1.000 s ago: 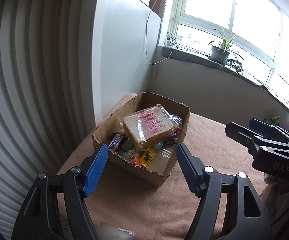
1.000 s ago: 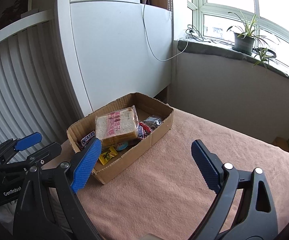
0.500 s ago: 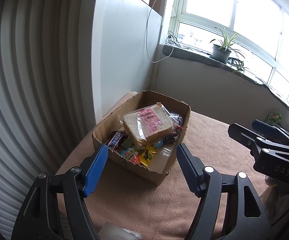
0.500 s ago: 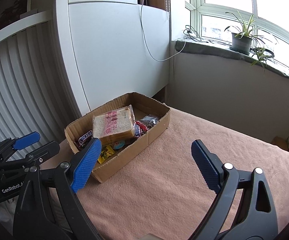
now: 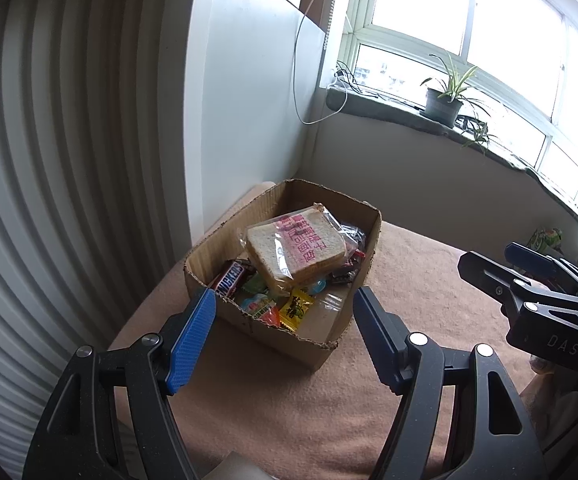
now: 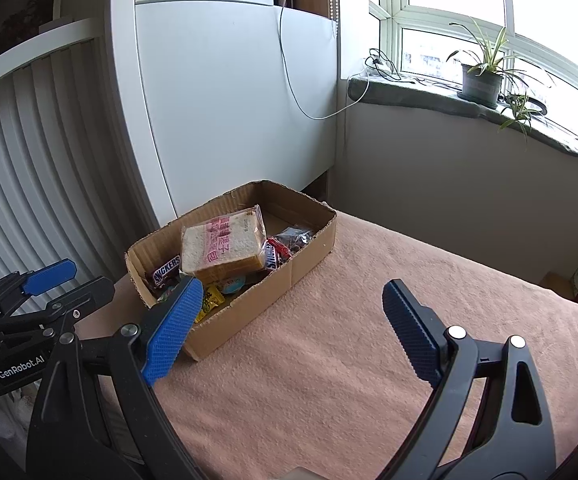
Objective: Organize snacks
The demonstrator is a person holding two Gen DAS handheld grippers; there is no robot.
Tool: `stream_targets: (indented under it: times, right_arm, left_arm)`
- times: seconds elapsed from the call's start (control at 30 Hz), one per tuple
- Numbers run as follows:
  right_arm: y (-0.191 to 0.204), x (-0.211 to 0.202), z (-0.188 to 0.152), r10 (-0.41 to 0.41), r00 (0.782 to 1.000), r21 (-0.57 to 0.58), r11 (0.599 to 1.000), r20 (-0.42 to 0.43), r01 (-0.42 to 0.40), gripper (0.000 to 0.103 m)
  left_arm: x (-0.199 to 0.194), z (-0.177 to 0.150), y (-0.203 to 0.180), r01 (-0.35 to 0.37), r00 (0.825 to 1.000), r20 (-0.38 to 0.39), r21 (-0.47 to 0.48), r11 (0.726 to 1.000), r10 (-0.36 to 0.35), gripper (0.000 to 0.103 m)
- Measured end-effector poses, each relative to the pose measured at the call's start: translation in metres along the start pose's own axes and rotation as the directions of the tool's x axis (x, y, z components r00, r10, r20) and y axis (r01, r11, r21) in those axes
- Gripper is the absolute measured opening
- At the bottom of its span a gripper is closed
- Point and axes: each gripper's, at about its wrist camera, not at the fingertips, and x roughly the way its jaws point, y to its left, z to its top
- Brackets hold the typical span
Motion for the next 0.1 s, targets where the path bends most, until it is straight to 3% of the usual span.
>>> stream_targets:
  times: [0.1]
  right_arm:
    - [-0.0049, -0.0005, -0.0021, -0.011, 1.0, 0.007, 1.0, 0.001, 0.011, 0.094]
  left_arm:
    - [0.0008, -0.0018, -0.001, -0.003, 1.0, -0.003, 0.004, 1.0, 0.003, 0.071]
